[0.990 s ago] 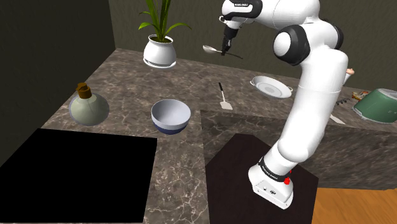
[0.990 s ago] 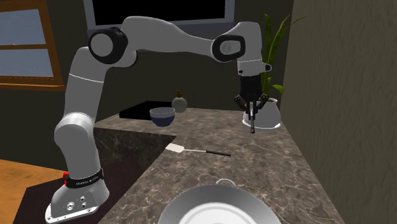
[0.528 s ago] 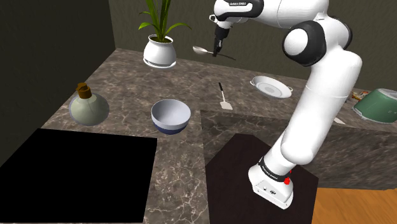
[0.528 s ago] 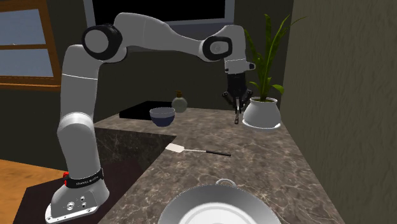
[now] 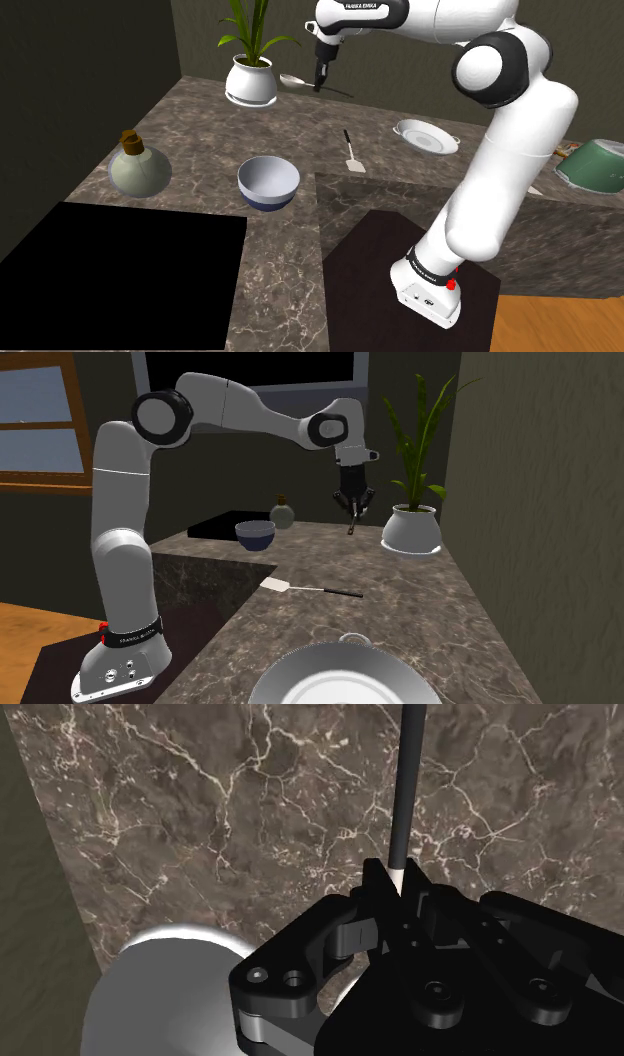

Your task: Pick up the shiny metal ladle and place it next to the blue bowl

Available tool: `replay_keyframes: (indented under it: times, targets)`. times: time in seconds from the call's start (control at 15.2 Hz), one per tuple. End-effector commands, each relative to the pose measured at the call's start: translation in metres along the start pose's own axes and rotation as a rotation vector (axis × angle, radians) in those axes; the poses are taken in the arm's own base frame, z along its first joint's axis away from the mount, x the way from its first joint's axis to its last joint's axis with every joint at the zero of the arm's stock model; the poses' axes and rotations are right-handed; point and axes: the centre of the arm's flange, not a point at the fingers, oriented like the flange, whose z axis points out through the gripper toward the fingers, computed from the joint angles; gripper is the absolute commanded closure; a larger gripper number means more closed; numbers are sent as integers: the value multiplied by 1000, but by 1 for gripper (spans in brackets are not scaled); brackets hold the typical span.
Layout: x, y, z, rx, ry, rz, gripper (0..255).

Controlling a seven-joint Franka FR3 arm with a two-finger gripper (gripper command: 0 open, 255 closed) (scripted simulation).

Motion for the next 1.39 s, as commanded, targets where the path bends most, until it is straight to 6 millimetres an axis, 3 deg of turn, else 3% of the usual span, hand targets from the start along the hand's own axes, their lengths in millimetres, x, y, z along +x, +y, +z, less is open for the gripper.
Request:
replay_keyframes:
  times: [0.0,1.32]
  targets:
    - [21,-18,0,0,0,1,255]
    - [230,-179,-14,0,0,1,255]
